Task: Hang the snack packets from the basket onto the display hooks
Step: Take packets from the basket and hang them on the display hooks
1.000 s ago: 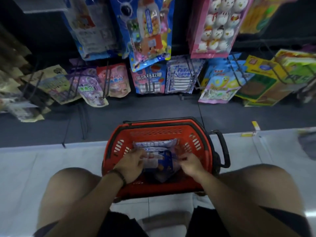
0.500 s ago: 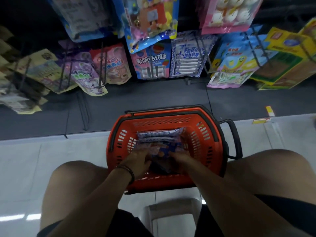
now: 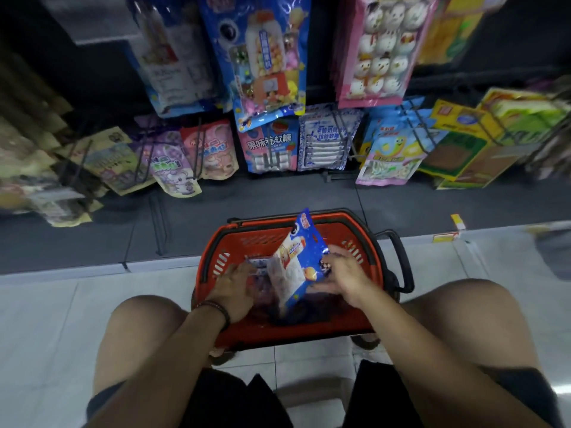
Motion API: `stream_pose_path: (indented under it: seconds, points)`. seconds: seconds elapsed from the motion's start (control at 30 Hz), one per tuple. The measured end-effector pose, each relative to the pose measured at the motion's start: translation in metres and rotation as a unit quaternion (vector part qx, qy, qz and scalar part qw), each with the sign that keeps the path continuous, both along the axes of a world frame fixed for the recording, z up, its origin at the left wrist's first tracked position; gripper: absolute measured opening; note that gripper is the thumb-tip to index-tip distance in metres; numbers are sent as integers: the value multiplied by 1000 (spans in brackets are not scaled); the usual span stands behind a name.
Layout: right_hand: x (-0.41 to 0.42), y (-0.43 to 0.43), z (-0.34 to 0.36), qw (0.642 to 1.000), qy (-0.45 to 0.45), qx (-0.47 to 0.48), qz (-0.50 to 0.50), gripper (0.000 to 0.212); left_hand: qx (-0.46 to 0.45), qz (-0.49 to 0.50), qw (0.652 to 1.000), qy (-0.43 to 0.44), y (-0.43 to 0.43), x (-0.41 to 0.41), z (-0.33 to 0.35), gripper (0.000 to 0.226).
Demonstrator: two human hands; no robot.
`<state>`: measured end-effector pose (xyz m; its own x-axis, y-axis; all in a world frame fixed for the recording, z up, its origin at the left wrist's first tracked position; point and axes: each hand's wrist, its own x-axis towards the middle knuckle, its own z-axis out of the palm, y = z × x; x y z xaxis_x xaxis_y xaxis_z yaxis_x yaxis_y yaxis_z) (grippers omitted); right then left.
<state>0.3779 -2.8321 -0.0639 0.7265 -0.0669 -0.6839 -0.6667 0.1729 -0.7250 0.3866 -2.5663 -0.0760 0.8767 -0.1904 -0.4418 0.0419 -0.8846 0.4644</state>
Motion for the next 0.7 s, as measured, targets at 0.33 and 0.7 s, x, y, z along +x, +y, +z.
stream_pose_path:
  seconds: [0.33,0.7]
  points:
    - [-50,-31,65,985,-152,61,-61,31,-302,16,950,76,8,-27,53,71]
    - [-77,7,51,987,-128,72,63,30,-465,227,855,39,1,-49,64,40]
